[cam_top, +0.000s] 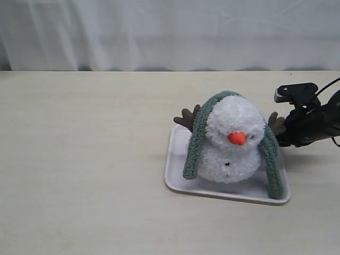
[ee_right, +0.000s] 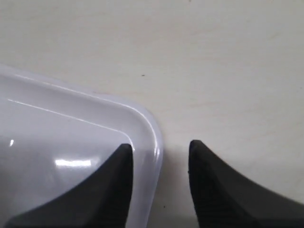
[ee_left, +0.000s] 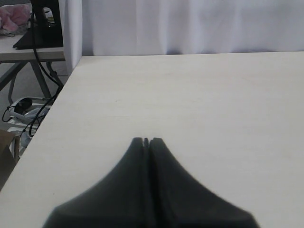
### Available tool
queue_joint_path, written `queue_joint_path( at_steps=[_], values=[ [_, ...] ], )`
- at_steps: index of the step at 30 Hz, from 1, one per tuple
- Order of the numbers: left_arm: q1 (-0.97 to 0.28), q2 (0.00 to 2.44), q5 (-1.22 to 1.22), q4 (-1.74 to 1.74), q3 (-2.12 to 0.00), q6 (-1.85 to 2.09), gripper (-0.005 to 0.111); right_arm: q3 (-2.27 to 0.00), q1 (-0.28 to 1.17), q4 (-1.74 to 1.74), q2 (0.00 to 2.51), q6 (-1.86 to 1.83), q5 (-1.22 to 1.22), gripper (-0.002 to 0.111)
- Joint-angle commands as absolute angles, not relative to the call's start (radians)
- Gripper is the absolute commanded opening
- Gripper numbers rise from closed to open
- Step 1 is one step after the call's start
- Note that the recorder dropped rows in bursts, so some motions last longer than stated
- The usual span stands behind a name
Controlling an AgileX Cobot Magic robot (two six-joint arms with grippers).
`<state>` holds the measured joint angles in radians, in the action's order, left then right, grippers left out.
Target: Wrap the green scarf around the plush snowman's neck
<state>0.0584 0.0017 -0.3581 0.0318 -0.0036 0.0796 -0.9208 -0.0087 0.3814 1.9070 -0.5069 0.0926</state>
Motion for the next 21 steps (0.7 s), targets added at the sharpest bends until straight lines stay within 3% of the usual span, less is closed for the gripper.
queue_joint_path(
  at_steps=[1, 6, 10, 21],
  values=[
    [0.054, 0.0, -0.34, 0.039, 0.0, 0.078, 0.0, -0.955, -0.014, 0.378, 1.859, -0.458, 0.201, 0.043],
    [0.054, 0.0, -0.34, 0.039, 0.0, 0.078, 0.0, -1.079, -0.046, 0.374, 1.856, -0.35, 0.573, 0.043],
    [0.054, 0.0, -0.34, 0.039, 0.0, 0.078, 0.0, -1.096, -0.049, 0.348, 1.856, -0.32, 0.702, 0.043],
    [0.054, 0.0, -0.345, 0.035, 0.0, 0.078, 0.0, -0.915, -0.049, 0.302, 1.856, -0.212, 0.475, 0.043]
  ],
)
